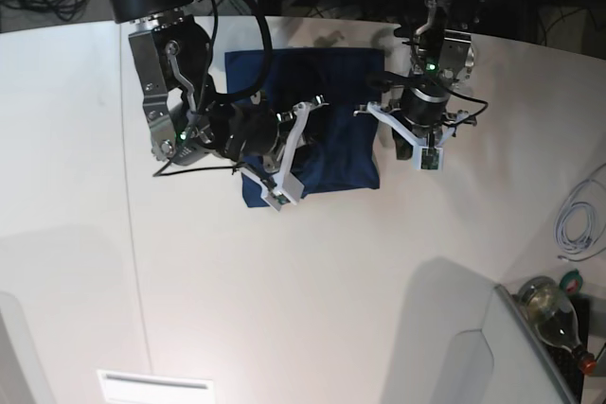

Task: Layout the t-shirt on the table in an organized manner, then fold the t-shirt properly
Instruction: 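Release the shirt with the left gripper and lift it away, then press the folded shirt bundle down with the right gripper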

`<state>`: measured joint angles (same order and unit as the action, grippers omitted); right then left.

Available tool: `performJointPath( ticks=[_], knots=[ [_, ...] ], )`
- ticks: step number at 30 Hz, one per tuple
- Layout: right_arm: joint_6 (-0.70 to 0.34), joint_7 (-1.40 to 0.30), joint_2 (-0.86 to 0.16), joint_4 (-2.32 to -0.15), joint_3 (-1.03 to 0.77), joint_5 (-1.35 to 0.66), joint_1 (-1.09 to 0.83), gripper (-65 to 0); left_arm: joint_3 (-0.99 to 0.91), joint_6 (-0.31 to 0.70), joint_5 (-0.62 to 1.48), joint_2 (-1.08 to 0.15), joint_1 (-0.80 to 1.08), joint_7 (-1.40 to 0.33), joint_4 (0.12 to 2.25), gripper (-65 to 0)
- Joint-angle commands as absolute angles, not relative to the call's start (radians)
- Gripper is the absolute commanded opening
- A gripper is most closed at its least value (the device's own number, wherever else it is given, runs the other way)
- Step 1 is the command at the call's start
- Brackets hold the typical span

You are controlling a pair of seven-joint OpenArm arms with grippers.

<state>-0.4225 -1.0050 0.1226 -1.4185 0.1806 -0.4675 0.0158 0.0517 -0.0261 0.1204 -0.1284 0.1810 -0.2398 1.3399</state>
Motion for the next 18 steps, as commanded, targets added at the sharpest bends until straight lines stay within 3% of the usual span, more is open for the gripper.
performJointPath(
  ticks=[1,18],
  knots=[
    [-0.426,-0.987,0.134,-1.434,0.182,-0.49,0.03,-63.8,0.044,-0.024,0.12,-0.127,0.18,-0.217,1.359,-65.0],
    [-0.426,-0.987,0.134,-1.434,0.18,-0.49,0.031,-63.8,-0.12,-0.019,0.128,-0.139,0.283,-0.219,1.515,-65.0]
  ],
)
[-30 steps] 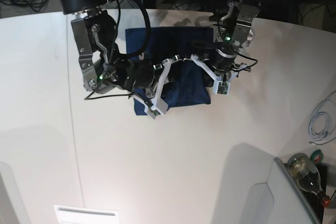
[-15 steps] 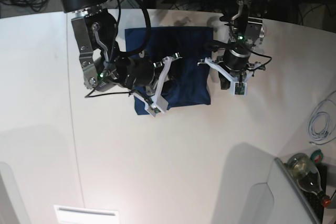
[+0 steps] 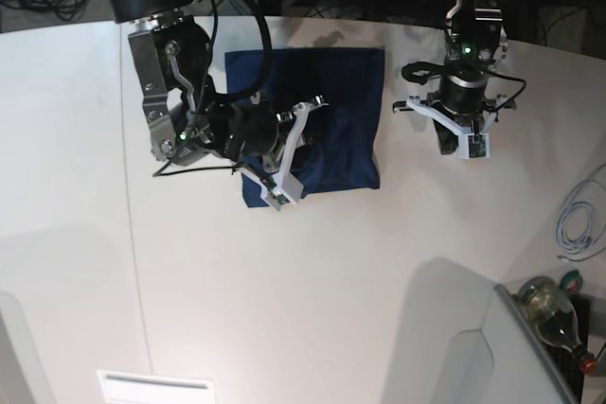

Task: Layout the t-shirt on the table in an organized manner, then fold the t-shirt properly
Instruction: 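Press the folded shirt bundle down with the right gripper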

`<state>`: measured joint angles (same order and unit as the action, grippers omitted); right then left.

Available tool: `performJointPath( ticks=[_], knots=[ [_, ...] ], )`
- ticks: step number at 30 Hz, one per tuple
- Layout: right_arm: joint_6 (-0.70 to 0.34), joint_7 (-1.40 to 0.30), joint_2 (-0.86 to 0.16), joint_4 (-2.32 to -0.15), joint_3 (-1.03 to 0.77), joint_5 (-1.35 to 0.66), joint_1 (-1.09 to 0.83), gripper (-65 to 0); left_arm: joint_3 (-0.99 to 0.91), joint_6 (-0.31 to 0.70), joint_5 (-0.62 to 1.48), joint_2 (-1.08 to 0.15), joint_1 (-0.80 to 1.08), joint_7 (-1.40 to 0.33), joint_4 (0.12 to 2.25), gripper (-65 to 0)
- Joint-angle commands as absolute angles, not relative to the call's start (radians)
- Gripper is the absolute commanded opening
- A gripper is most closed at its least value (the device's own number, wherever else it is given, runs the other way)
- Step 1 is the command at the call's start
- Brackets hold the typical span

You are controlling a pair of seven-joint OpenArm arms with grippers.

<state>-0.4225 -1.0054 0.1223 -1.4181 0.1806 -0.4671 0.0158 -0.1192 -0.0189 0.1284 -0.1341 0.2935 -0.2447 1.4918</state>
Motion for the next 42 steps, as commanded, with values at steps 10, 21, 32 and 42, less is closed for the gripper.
performJointPath(
  ticks=[10,21,32,42],
  knots=[
    [-0.426,-0.986,0.134,-1.434,0.177,-0.49,0.033,-63.8,-0.239,-0.019,0.12,-0.176,0.348,-0.219,1.492,-65.0],
    [-0.426,-0.986,0.136,-1.434,0.182,-0.49,0.036,-63.8,-0.283,-0.019,0.119,-0.186,0.349,-0.217,1.392,-65.0],
    [-0.426,-0.986,0.142,-1.434,0.213,-0.49,0.038,-63.8,-0.283,-0.019,0.119,-0.186,0.344,-0.217,1.391,-65.0],
    [-0.424,-0.957,0.142,-1.434,0.229,-0.49,0.038,-63.8,-0.283,-0.019,0.119,-0.186,0.349,-0.217,1.391,-65.0]
  ],
)
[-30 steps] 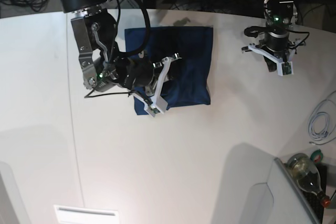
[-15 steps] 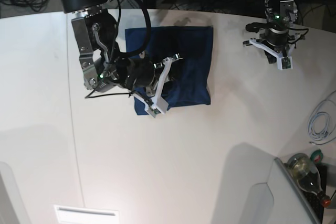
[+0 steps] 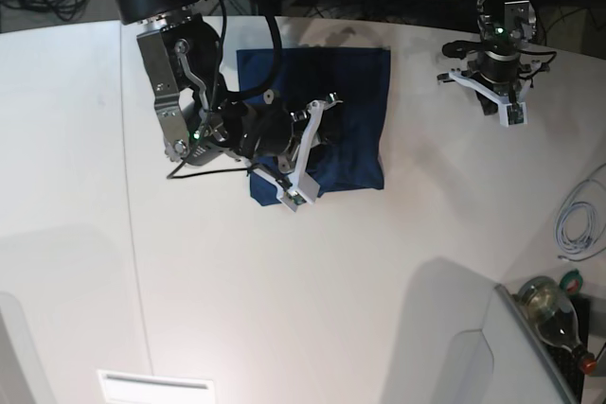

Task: Layout the t-shirt on the table in an organized manner, then fold the t-shirt properly
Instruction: 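Press the folded shirt bundle down with the right gripper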

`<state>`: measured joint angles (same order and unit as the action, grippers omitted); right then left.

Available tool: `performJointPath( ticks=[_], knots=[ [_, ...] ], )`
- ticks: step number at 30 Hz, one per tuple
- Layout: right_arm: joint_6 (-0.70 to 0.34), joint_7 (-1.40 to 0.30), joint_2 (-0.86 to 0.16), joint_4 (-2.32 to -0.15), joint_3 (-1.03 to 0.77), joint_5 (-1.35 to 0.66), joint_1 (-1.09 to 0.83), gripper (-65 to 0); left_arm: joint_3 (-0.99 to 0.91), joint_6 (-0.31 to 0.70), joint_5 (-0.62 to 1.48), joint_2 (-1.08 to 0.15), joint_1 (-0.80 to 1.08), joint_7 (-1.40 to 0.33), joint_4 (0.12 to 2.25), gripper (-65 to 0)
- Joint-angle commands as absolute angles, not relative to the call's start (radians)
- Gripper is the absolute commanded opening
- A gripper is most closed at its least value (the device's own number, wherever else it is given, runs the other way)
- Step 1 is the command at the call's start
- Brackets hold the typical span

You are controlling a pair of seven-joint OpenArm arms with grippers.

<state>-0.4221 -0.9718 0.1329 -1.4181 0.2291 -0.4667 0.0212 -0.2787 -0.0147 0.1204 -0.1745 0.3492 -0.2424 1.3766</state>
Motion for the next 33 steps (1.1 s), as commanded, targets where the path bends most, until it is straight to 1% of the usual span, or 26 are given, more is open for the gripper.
performJointPath(
  ticks=[1,8,10,14,15,17,18,22,24,25,27,29,32,33],
  knots=[
    [-0.424,-0.955,0.142,-1.434,0.229,-0.49,0.036,-63.8,-0.285,-0.019,0.119,-0.186,0.349,-0.217,1.391,-65.0],
    [-0.424,-0.955,0.142,-1.434,0.229,-0.49,0.035,-61.5,-0.286,-0.019,0.119,-0.186,0.349,-0.217,1.391,-65.0],
    [-0.424,-0.955,0.142,-1.434,0.231,-0.49,0.033,-55.5,-0.286,-0.019,0.119,-0.186,0.349,-0.217,1.391,-65.0],
    [-0.424,-0.949,0.142,-1.434,0.234,-0.49,0.031,-38.6,-0.289,-0.019,0.119,-0.186,0.349,-0.217,1.389,-65.0],
    [-0.424,-0.943,0.142,-1.434,0.248,-0.49,0.031,-35.4,-0.291,-0.019,0.119,-0.186,0.349,-0.217,1.389,-65.0],
    [-0.424,-0.938,0.14,-1.435,0.302,-0.49,0.035,-31.1,-0.291,-0.019,0.119,-0.186,0.349,-0.217,1.385,-65.0],
    [-0.424,-0.937,0.14,-1.438,0.334,-0.49,0.036,-30.6,-0.291,-0.019,0.119,-0.186,0.348,-0.217,1.374,-65.0],
    [-0.424,-0.938,0.128,-1.503,0.429,-0.486,0.045,-31.1,-0.292,-0.019,0.119,-0.2,0.341,-0.217,1.348,-65.0],
    [-0.412,-0.938,0.097,-1.581,0.384,-0.486,0.025,-31.2,-0.302,-0.019,0.12,-0.209,0.348,-0.217,1.348,-65.0],
    [-0.377,-0.938,0.088,-1.621,0.351,-0.486,0.015,-32.3,-0.315,-0.019,0.122,-0.213,0.348,-0.217,1.348,-65.0],
    [-0.278,-0.938,0.068,-1.692,0.286,-0.486,-0.001,-36.5,-0.355,-0.019,0.12,-0.213,0.349,-0.216,1.346,-65.0],
    [-0.219,-0.937,0.051,-1.702,0.246,-0.486,0.002,-41.0,-0.401,-0.019,0.12,-0.211,0.351,-0.216,1.346,-65.0],
    [-0.217,-0.937,0.048,-1.639,0.188,-0.487,0.039,-46.5,-0.456,-0.019,0.125,-0.211,0.358,-0.216,1.348,-65.0],
    [-0.217,-0.937,0.05,-1.615,0.171,-0.487,0.048,-50.3,-0.469,-0.019,0.125,-0.211,0.358,-0.216,1.348,-65.0]
  ],
)
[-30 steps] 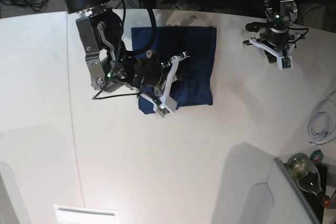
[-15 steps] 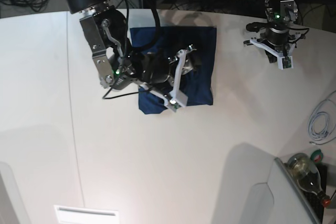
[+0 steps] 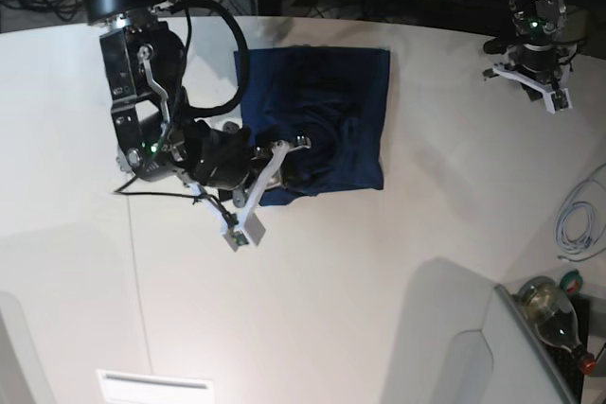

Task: Layout the t-shirt on the table in an organized manner, then fold the t-shirt properly
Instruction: 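Press the folded shirt bundle down with the right gripper, then smooth the folded shirt edge with the right gripper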

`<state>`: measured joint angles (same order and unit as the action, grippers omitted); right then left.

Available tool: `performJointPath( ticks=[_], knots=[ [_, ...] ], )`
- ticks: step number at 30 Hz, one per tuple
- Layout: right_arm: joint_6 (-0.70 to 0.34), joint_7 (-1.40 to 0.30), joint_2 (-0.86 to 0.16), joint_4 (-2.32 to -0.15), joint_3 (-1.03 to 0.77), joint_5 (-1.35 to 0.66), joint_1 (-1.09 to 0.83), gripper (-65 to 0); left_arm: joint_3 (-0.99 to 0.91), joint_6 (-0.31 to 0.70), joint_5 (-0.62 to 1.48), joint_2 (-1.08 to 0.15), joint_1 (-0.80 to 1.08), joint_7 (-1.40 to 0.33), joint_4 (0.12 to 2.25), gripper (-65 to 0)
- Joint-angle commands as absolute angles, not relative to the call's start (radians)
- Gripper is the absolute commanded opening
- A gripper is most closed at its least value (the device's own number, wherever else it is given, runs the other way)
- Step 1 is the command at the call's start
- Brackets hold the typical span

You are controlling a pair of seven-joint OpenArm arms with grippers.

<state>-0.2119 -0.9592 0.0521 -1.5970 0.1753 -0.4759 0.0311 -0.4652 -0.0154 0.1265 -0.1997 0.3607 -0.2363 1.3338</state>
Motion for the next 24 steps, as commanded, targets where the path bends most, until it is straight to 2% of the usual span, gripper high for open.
performJointPath(
  ticks=[1,3,4,12,15,21,24],
  knots=[
    [-0.217,-0.937,0.051,-1.596,0.153,-0.489,0.056,-55.1,-0.479,-0.019,0.125,-0.213,0.357,-0.216,1.348,-65.0],
    [-0.217,-0.937,0.053,-1.58,0.131,-0.489,0.061,-63.9,-0.489,-0.019,0.125,-0.213,0.357,-0.216,1.348,-65.0],
    [-0.217,-0.937,0.053,-1.578,0.13,-0.489,0.062,-65.0,-0.489,-0.019,0.124,-0.213,0.355,-0.216,1.348,-65.0],
    [-0.211,-0.863,0.054,-1.572,0.127,-0.49,0.035,-61.5,-0.478,-0.019,0.127,-0.208,0.352,-0.216,1.346,-65.0],
    [-0.211,-0.84,0.054,-1.57,0.134,-0.49,0.03,-57.6,-0.478,-0.019,0.127,-0.206,0.352,-0.216,1.346,-65.0],
    [-0.211,-0.84,0.053,-1.577,0.136,-0.49,0.03,-40.4,-0.478,-0.019,0.127,-0.206,0.361,-0.216,1.346,-65.0],
    [-0.211,-0.832,0.05,-1.569,0.128,-0.489,0.028,-36.0,-0.478,-0.019,0.127,-0.206,0.363,-0.216,1.346,-65.0]
  ],
)
